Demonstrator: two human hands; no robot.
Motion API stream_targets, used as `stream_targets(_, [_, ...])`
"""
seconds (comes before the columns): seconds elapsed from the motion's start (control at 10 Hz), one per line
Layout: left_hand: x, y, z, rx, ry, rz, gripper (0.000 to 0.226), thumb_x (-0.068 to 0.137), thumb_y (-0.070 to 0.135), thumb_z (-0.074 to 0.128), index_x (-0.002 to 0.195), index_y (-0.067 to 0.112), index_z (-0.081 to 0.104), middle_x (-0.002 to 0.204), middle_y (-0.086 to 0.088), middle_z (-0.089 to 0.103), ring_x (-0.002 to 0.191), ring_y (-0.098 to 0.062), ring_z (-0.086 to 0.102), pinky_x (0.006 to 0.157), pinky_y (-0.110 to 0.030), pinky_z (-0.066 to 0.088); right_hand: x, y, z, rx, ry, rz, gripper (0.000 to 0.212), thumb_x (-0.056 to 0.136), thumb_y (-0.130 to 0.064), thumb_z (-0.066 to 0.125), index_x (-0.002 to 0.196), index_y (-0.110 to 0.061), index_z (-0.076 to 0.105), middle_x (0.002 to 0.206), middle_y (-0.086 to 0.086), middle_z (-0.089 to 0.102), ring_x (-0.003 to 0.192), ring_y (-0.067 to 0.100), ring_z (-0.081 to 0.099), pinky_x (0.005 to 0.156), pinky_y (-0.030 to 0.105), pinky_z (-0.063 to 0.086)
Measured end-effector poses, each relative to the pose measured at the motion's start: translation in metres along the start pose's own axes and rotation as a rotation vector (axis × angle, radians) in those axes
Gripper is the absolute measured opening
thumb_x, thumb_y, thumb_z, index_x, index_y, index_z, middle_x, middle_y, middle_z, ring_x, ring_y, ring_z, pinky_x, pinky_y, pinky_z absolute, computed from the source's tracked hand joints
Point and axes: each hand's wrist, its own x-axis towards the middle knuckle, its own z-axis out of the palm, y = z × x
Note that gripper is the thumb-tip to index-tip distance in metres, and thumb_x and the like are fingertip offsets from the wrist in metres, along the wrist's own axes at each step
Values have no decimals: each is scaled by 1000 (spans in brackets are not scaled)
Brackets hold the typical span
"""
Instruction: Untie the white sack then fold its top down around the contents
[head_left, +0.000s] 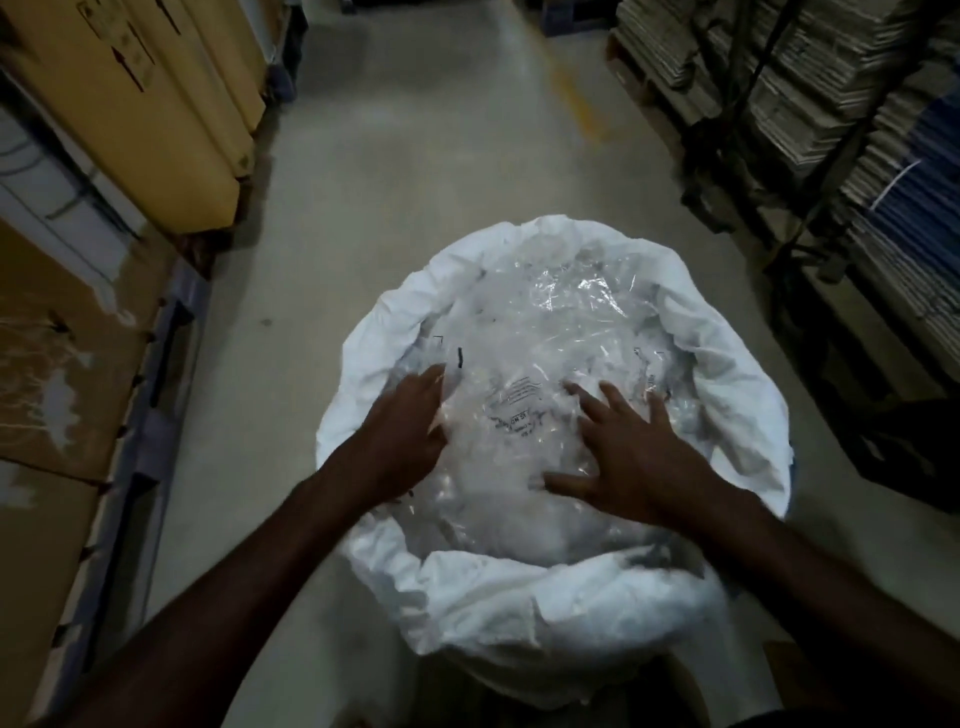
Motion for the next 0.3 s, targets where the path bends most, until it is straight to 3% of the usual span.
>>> stream_targets(0.1, [-26, 5, -36, -17, 3, -47, 70, 104, 12, 73, 166, 15, 41, 166, -6, 47, 153, -23, 46, 125, -25, 27, -22, 4, -42, 92, -42, 53, 120, 70, -104, 38, 165, -34, 19, 176, -12, -3, 163, 25, -2, 126, 67, 10])
stream_targets(0.2, [-36, 37, -94, -46, 19, -16, 70, 103, 9, 72, 166, 23, 43, 166, -1, 49, 152, -23, 50, 127, -33, 35, -44, 3, -110, 215, 47, 40, 112, 75, -96, 48, 164, -32, 29, 175, -13, 11, 162, 21, 13, 125, 56, 29])
stream_targets(0.3, [-45, 98, -143, -70, 40, -26, 67, 105, 9, 66, 164, 32, 46, 164, 4, 52, 150, -20, 50, 124, -38, 42, -71, -8, -171, 260, 169, -6, 89, 90, -68, 65, 161, -20, 40, 172, -4, 25, 159, 23, 27, 125, 44, 35])
